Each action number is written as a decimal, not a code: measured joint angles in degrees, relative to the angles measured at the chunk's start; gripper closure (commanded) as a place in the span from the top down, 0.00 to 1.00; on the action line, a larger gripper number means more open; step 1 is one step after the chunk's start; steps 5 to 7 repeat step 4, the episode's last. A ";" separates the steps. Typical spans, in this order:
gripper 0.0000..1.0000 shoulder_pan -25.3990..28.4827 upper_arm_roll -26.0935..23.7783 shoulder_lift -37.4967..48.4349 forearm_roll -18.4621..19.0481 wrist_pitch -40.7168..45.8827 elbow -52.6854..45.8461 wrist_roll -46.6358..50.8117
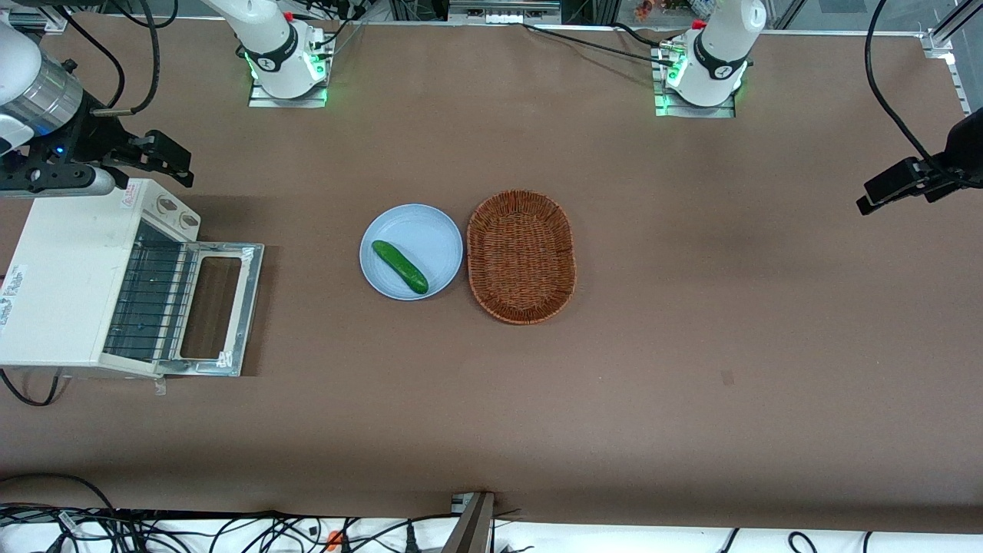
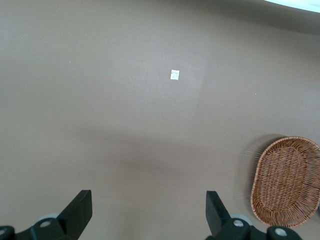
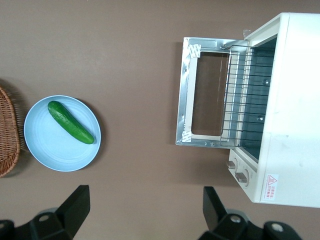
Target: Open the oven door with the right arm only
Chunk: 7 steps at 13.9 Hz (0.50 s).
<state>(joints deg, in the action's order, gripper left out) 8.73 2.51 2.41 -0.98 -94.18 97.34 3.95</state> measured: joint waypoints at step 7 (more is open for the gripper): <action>1.00 -0.07 -0.09 -0.42 0.00 0.58 0.00 -0.33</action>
